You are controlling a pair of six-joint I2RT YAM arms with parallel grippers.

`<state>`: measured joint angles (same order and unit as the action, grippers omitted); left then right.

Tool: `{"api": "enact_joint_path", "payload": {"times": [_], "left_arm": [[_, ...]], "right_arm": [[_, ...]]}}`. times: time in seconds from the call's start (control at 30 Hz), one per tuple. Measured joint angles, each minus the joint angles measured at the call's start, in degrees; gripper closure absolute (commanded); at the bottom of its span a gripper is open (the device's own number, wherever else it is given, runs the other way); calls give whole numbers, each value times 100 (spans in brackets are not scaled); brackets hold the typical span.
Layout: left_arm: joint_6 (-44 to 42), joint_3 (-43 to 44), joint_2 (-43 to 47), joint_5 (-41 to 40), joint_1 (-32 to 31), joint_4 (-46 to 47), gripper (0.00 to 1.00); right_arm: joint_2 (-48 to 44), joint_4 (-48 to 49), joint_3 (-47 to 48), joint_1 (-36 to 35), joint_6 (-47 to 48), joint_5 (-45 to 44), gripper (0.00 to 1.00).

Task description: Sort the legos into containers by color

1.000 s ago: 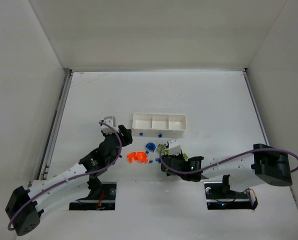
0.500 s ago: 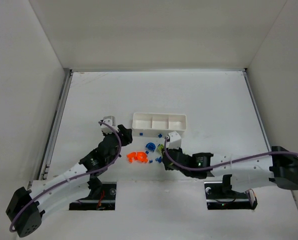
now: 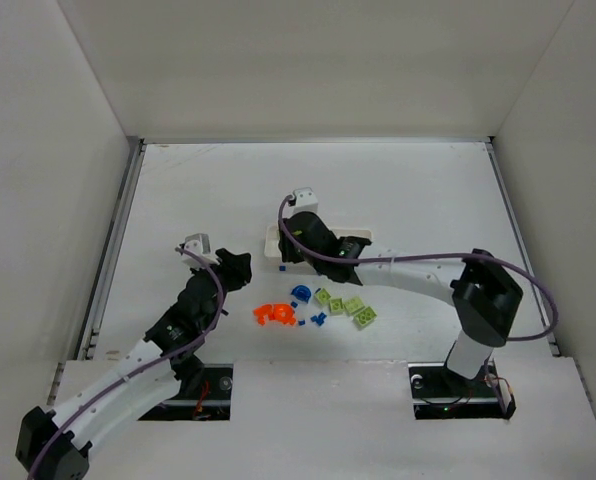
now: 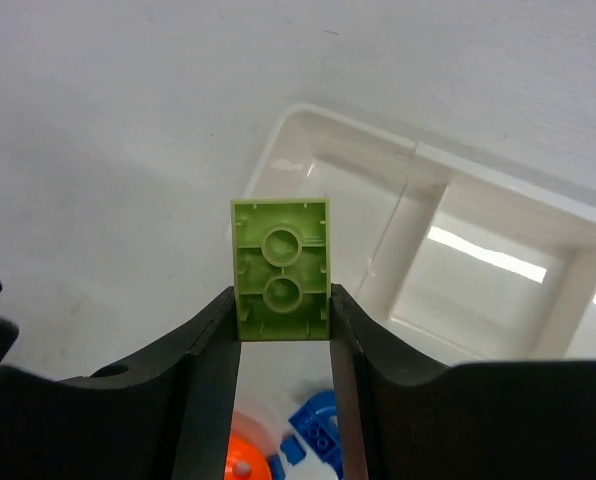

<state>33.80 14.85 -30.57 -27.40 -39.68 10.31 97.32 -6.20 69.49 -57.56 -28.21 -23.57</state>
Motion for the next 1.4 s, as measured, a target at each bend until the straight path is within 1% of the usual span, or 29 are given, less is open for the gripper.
{"api": "enact_joint_path", "payload": {"times": [0.13,0.3,0.33,0.4,0.5,0.57,0.7,0.83,0.93,1.07,1.17,1.4], "left_arm": [[17,0,-61,63,4,-72,61],[57,15,-232,83,-13,-251,63],[74,24,-264,81,-37,-313,64],[138,48,-317,85,-118,-546,63],[278,70,-289,72,-332,-1036,59],[435,72,-254,48,-540,-1342,57],[721,133,-404,-98,-1189,-1832,53],[929,280,-885,-372,-1864,-2065,52],[1069,361,-1322,-610,-2175,-2122,53],[1235,363,-1661,-907,-2347,-2201,56],[1311,363,-1757,-1056,-2461,-2218,58],[1329,361,-1550,-1106,-2695,-2208,58]], "right_arm": [[481,31,247,96,61,55,69],[837,22,356,140,92,98,64],[885,24,382,140,98,101,62],[922,28,409,144,101,107,54],[922,72,411,173,96,109,44],[922,76,409,173,98,109,40],[905,184,378,201,98,107,33],[654,332,114,205,105,103,33],[319,422,-153,210,101,90,34],[-129,634,-579,197,101,17,34],[-358,798,-973,155,98,-79,34],[-396,885,-1513,50,20,-131,34]]}}
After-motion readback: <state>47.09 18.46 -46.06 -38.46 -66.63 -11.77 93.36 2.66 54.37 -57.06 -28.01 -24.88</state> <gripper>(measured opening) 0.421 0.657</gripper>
